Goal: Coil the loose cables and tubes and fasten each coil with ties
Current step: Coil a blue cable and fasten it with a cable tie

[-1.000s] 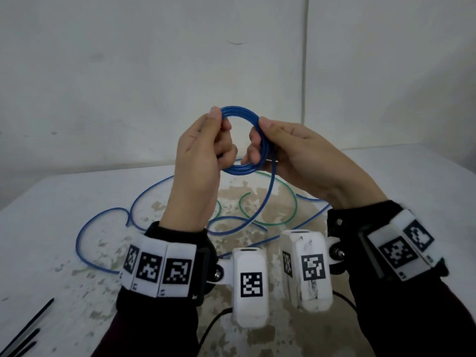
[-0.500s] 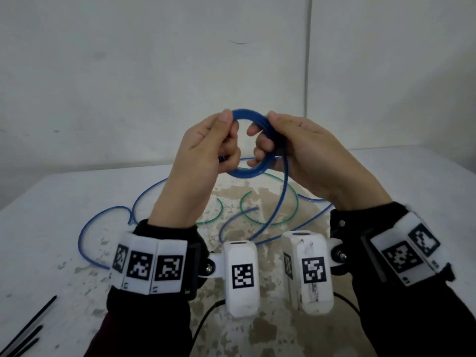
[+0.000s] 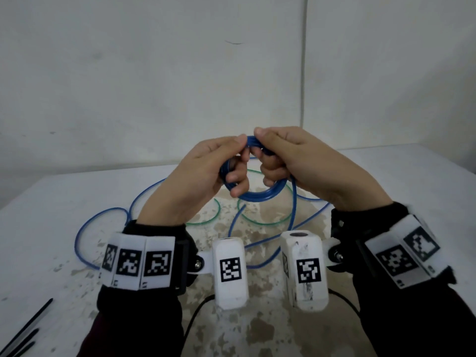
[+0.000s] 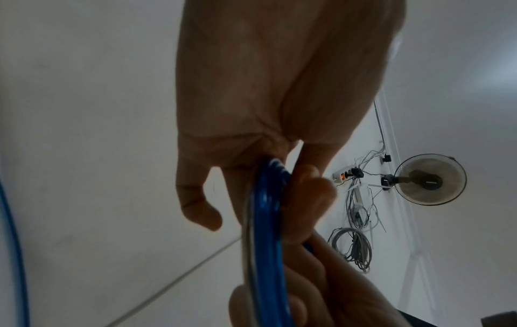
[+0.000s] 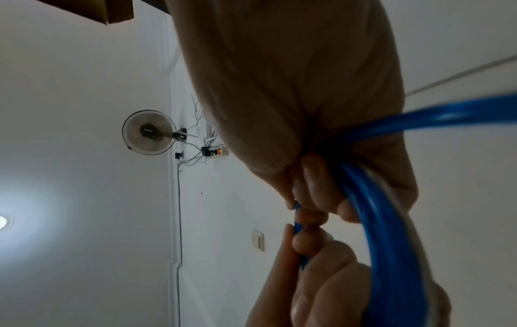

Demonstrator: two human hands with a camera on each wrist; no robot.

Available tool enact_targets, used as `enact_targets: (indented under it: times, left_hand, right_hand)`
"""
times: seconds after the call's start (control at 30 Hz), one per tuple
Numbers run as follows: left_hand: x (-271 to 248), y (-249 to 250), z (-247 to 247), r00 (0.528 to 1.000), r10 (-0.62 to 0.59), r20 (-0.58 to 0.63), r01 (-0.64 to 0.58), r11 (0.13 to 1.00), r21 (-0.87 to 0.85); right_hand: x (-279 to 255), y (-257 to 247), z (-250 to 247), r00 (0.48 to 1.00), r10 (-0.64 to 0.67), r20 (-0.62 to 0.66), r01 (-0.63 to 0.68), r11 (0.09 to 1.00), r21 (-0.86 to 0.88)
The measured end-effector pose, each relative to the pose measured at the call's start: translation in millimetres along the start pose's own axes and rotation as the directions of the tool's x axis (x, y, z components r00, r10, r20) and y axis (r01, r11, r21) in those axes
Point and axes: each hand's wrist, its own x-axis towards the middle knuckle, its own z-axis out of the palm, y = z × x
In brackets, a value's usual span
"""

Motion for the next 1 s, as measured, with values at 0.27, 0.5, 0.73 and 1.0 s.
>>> enact_targets:
  times: [0.27,0.5,0.73,1.0]
  left_hand:
    - [1.0,0.9,0.7,0.944,0.235,-0.229,-0.236,0.971,0.026]
    - [4.2,2.5,14.3,0.935,0.183,-0.304,-0.255,0.942,-0.219]
    - [-0.1,3.0,3.3,0.999,-0.007,-0.035,0.005,0.998,-0.070]
    - [-2.4,1.6,-3.5,0.994,0.105,-0.031,-0.103,0.993,0.059]
  right_hand:
    - [5.8,2.4,2.9,0.995,-0.036,-0.096,0.049,0.989,0.138]
    - [5.1,1.8,0.9,0.995,-0.060,-0.079,0.074,0.980,0.187]
    - [1.1,1.6,-1.1,0.999,-0.018,-0.041,0.019,0.999,0.029]
    - [1.5,1.0,-0.2,0.997,-0.011,-0.077,0.011,1.000,0.005]
